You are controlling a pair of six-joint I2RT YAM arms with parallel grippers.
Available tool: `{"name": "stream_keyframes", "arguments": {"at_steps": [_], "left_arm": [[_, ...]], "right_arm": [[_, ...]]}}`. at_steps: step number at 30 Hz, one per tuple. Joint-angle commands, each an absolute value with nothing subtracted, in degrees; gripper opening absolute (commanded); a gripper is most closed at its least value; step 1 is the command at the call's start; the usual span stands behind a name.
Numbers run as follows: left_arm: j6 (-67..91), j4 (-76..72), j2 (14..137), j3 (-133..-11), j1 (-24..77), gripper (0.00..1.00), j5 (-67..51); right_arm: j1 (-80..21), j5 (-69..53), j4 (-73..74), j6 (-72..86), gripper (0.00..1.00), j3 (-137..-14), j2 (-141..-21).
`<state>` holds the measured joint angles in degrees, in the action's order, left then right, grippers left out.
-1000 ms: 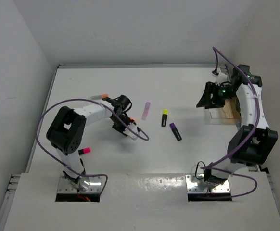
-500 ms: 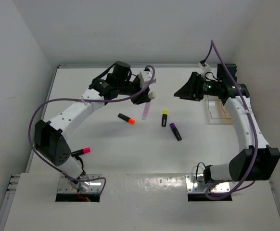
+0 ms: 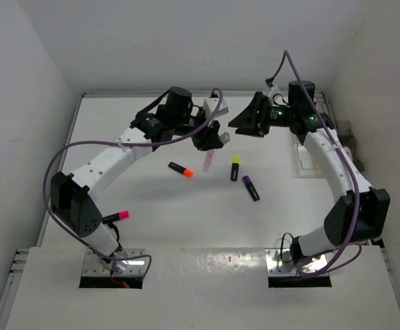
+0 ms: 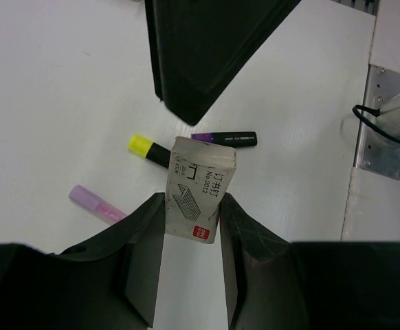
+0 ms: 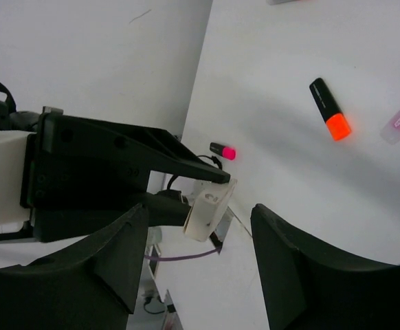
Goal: Sort the stationery into containers
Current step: Pass the stationery from the left arm to the right
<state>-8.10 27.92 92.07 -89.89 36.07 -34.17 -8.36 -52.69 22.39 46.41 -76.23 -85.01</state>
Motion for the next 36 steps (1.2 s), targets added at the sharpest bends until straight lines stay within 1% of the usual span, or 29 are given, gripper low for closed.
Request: {"name": "stream_keyframes", "arguments": {"at_steps": [1,10,13,16,17,18,19,20,21,22,23,25,26,27,30,32,34,35,36], "left_arm": [[-8.2,27.5,91.6,-92.3,37.4,0.18,-33.8],[-10.0,28.4,92.4,-92.9,38.5,0.19,-31.9],[-10.3,28.4,92.3,-93.3,38.5,0.19,-31.9],[-10.5,28.7,92.5,-94.0,38.5,0.19,-31.9],[-10.8,28.8,92.6,-94.6,38.5,0.19,-31.7],[-11.0,29.1,92.8,-94.8,38.5,0.20,-31.6],[-11.0,29.1,92.7,-95.1,38.5,0.25,-31.3],[-11.2,29.3,92.8,-95.5,38.4,0.27,-31.2],[-11.3,29.4,92.8,-95.7,38.5,0.27,-31.2],[-11.4,29.4,92.7,-96.0,38.5,0.28,-31.0],[-11.5,29.4,92.7,-96.0,38.5,0.28,-31.0],[-11.7,29.5,92.8,-96.0,38.5,0.42,-31.0],[-11.5,29.9,92.6,-96.1,38.5,0.74,-30.9],[-11.5,30.2,92.6,-96.2,38.4,1.00,-30.8],[-11.5,31.2,91.6,-95.8,38.1,1.00,-27.7],[-11.5,31.6,91.0,-95.2,37.3,1.00,-27.2],[-9.5,30.6,89.8,-94.2,34.6,1.00,-27.4],[-8.0,30.5,89.4,-93.6,33.8,1.00,-26.1],[-7.0,30.7,89.1,-93.3,31.6,1.00,-26.6]], "right_arm": [[-10.2,-51.4,22.4,46.3,0.61,-78.7,-85.4],[-12.9,-50.1,24.9,42.6,0.60,-77.9,-85.3],[-12.9,-49.8,25.7,42.0,0.55,-77.0,-85.2],[-13.0,-49.5,25.8,41.4,0.42,-76.5,-85.0],[-13.0,-49.5,26.0,41.0,0.33,-76.5,-85.0],[-13.1,-49.4,26.2,40.8,0.29,-76.4,-85.0],[-13.1,-49.2,26.5,40.2,0.24,-76.4,-84.9],[-13.2,-49.0,26.8,39.8,0.17,-76.4,-84.9],[-13.1,-49.0,26.8,39.6,0.14,-76.3,-84.9],[-13.1,-49.0,27.0,39.5,0.10,-76.1,-84.9],[-13.1,-49.0,27.2,39.2,0.10,-76.1,-84.9],[-13.2,-48.5,28.1,37.8,0.00,-76.4,-84.8],[-13.2,-48.1,28.8,37.0,0.00,-77.1,-84.8],[-13.0,-47.6,29.5,35.2,0.00,-77.4,-84.8],[-10.8,-46.8,32.4,32.4,0.00,-78.7,-84.2],[-7.0,-46.1,33.5,30.9,0.00,-79.3,-83.7],[-2.4,-44.9,36.0,27.1,0.00,-80.1,-82.7],[-0.7,-41.9,37.8,24.7,0.00,-80.9,-82.4],[-0.3,-39.6,42.5,19.0,0.00,-82.3,-82.1]]}}
